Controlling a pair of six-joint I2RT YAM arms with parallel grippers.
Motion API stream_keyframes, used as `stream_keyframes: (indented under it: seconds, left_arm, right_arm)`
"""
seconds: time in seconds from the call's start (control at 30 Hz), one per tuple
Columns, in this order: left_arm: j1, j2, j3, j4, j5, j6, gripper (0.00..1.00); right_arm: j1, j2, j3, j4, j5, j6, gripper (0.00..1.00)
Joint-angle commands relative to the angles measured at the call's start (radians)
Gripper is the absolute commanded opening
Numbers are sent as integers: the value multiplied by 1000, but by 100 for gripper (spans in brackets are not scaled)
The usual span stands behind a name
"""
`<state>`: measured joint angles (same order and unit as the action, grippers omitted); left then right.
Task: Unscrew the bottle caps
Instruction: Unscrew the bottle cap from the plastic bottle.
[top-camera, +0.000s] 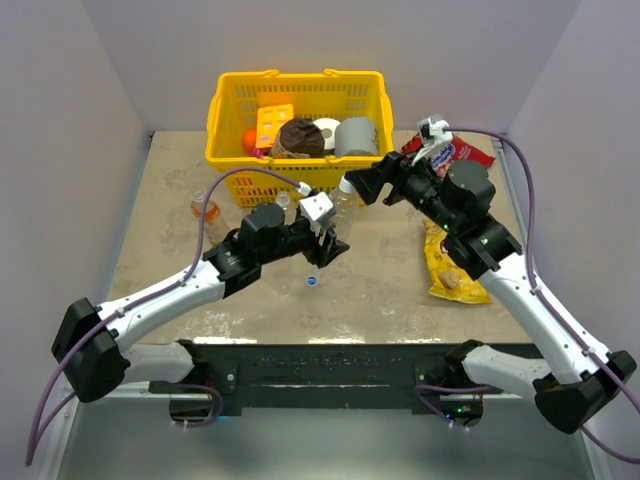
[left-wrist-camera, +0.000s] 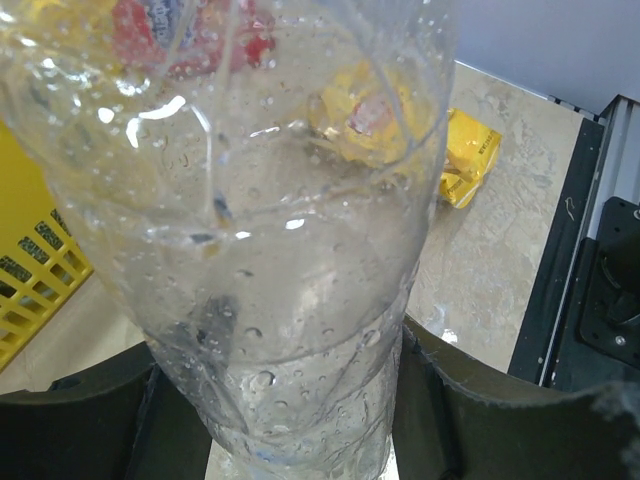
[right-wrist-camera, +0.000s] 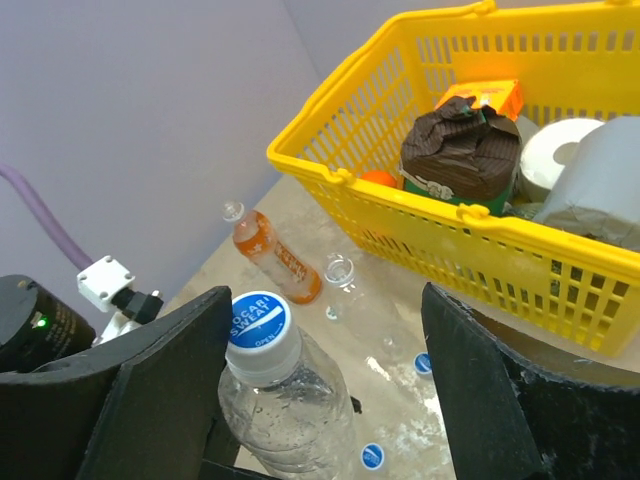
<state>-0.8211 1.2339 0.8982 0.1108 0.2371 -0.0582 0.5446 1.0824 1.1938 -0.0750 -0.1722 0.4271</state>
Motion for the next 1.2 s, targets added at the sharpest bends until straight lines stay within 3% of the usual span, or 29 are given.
stream_keyframes:
  seconds: [0.0, 0.5, 0.87, 1.0, 1.03, 1.17]
  left_arm:
    - [-6, 4, 47, 15, -44, 29, 33]
    - [-7, 26, 62, -7, -59, 31, 33]
    - [-7, 26, 62, -10, -65, 32, 32]
    - [-7, 24, 62, -10, -62, 32, 33]
    - [-7, 24, 61, -8, -59, 32, 33]
    - [-6, 13, 54, 9, 16, 37, 33]
  right_arm:
    - [6, 13, 40, -5, 63, -4, 76]
    - [43, 8, 16, 50, -38, 4, 68]
    - [58, 39, 21, 18, -33, -13, 51]
    - [58, 40, 18, 20, -35, -13, 36]
    - [58, 40, 13, 24, -33, -13, 26]
    - [60, 50, 13, 30, -93, -19, 8]
